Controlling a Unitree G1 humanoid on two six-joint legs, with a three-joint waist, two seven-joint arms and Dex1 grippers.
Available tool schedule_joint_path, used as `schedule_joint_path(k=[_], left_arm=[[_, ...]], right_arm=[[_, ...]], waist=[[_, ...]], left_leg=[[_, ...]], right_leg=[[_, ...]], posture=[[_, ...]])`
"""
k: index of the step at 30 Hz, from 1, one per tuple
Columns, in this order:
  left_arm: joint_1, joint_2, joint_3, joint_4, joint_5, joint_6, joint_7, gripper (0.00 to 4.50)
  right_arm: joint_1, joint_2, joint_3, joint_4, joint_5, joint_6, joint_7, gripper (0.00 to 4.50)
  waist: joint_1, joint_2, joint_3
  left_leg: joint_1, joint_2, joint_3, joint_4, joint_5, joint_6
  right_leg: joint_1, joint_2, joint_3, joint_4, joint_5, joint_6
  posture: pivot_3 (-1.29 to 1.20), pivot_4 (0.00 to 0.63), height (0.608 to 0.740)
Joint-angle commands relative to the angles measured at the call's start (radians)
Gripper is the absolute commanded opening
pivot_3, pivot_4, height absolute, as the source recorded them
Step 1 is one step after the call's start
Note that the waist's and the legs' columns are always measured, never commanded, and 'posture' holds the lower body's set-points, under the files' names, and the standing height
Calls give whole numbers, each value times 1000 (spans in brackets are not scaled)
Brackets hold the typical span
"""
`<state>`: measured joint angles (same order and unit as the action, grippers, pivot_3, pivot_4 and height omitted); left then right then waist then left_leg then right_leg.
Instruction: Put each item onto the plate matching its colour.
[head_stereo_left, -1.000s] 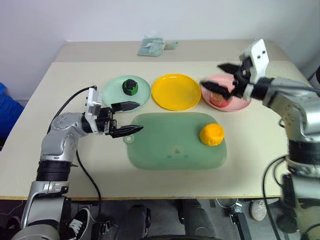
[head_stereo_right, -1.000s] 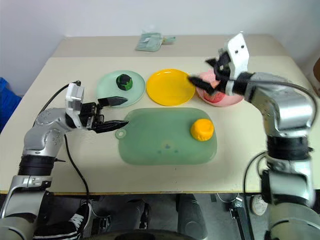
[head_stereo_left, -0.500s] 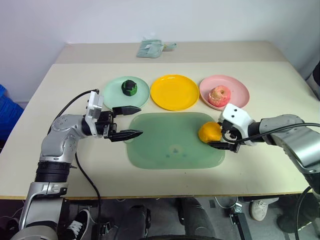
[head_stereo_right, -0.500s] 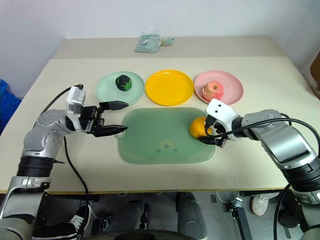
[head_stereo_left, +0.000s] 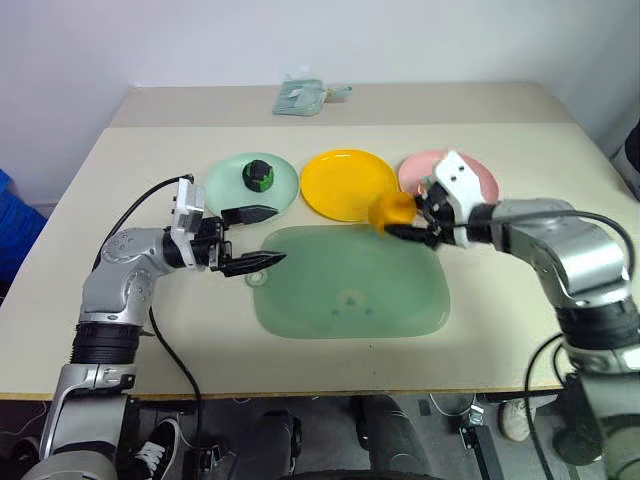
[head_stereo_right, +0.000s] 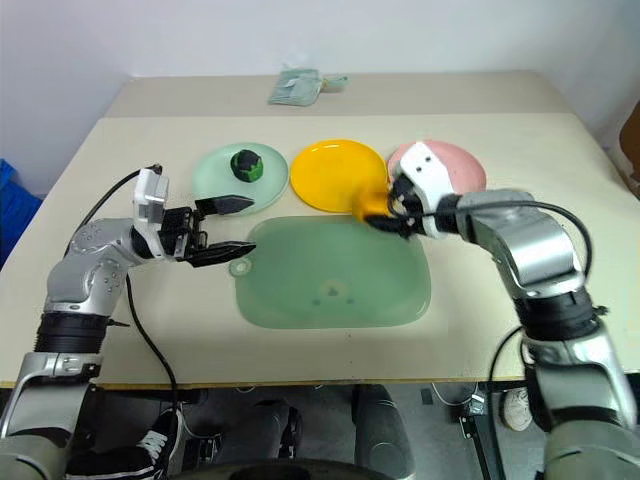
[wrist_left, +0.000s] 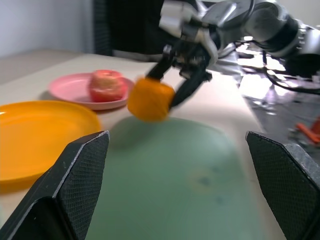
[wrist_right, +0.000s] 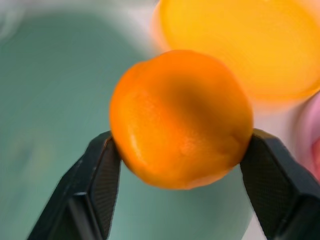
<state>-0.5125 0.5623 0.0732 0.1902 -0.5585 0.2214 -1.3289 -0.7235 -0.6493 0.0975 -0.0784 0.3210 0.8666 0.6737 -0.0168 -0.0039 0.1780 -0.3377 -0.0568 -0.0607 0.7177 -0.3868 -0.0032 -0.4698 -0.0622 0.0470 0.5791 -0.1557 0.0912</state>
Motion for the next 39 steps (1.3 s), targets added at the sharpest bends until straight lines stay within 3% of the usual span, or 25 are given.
schedule_joint_path(k=[1,4,8,10,12,14,18,21,29,33,39], left_arm=[[-17,-7,31,16,46,-81,59,4500],[-15,-7,32,29,80,-107,114,4500],[-2,5,34,25,133,-128,192,4500],[1,4,39,14,138,-131,212,4500],[4,5,43,5,133,-133,217,4500],[7,4,41,3,125,-134,211,4500],[-10,-27,21,9,119,-136,210,4500],[-21,-64,17,19,84,-134,168,4500],[-58,-104,-13,127,77,-154,31,4500],[-50,-112,4,86,6,-98,-35,4500],[-3,-52,12,36,-44,-18,-117,4500]], right_arm=[[-100,79,-3,169,-154,-163,-205,2944],[-153,185,5,275,-197,-256,-282,2944],[-196,289,-37,360,-145,-268,-254,2944],[-211,295,-55,392,-143,-288,-245,3869],[-222,283,-46,402,-167,-318,-244,4468],[-231,264,-47,416,-201,-375,-268,4468],[-215,196,-92,408,-200,-414,-233,4468],[-136,118,-161,272,-116,-412,-126,4468],[253,-102,-334,-220,105,-243,89,4468],[425,-180,-434,-438,321,-93,188,4468],[565,-277,-489,-473,421,-61,302,4468]], waist=[[2,0,0],[4,0,0],[-7,0,0],[-6,0,0],[-2,0,0],[-1,0,0],[-2,0,0],[3,0,0],[0,1,0],[2,1,0],[5,0,0]], left_leg=[[-1,0,0,0,0,-1],[-3,0,0,-2,1,-2],[-5,0,0,-3,1,-2],[-5,-1,0,-3,1,-2],[-5,-1,0,-2,1,-2],[-5,-1,0,-2,1,-1],[-5,-1,0,-2,1,-1],[-5,-1,0,-2,1,-1],[-4,-1,1,-2,-1,1],[0,0,2,-1,-3,6],[3,1,1,-1,-3,6]], right_leg=[[-2,-1,0,1,0,0],[-4,0,0,2,0,0],[-6,0,0,2,0,0],[-7,0,0,2,0,0],[-7,-1,0,3,0,0],[-7,-1,0,3,0,0],[-6,0,0,3,0,0],[-6,0,0,2,0,0],[-3,0,0,1,0,0],[0,1,1,1,0,0],[3,1,0,0,0,0]], posture=[[0,150,740],[0,150,740],[0,150,740],[0,150,740],[0,150,740],[0,150,740],[0,150,740],[0,150,740],[0,150,740],[0,150,740],[0,150,740]])
